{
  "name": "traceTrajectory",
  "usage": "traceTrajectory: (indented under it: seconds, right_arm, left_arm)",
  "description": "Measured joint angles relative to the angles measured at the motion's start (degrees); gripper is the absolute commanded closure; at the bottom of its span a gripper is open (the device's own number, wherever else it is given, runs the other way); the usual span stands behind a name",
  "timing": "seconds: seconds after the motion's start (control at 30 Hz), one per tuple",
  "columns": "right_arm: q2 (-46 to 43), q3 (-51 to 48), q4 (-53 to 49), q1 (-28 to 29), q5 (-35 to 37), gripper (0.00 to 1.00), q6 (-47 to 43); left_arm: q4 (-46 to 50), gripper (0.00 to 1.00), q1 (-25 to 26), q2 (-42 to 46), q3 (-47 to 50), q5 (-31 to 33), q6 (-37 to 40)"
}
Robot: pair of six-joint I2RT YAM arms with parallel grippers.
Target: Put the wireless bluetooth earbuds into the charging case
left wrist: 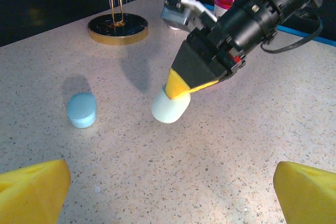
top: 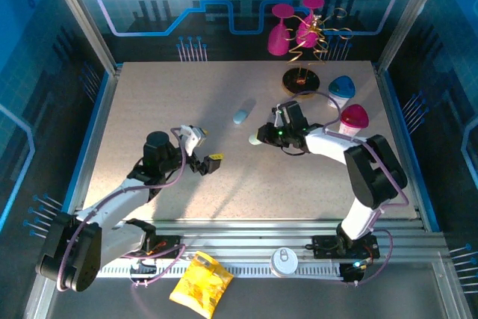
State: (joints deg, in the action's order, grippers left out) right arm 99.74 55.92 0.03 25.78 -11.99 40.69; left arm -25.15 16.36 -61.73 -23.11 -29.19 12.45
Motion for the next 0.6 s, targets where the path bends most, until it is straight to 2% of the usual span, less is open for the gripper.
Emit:
traceTrajectory:
  seconds: [0.13,0.2,0.33,0.47,0.6]
  right_arm:
    - [3.0,0.1,0.1,0.4,1.5,0.77,-1.4]
    - [3.1,0.8,0.0,0.6,2.4,0.7,-2.1]
    - [3.1,1.2,-0.3,0.8,4.3,0.4,-4.1]
    - [1.2,1.0,-1.9,0.9,7.4,0.21,-6.9]
    - [-5.5,-0.3,-2.3,0.9,13.0,0.07,-11.4]
  left_arm:
    - [0.3,0.01,0.0,-0.1,0.0,0.1,0.2]
    - [0.6,0.01,0.0,-0.1,0.0,0.5,0.2]
    - [0.6,0.0,0.1,-0.1,0.0,1.7,0.0]
    - [0.5,0.01,0.1,-0.1,0.0,3.9,-0.5]
    - [0.4,0.01,0.1,0.0,0.0,7.9,-0.6]
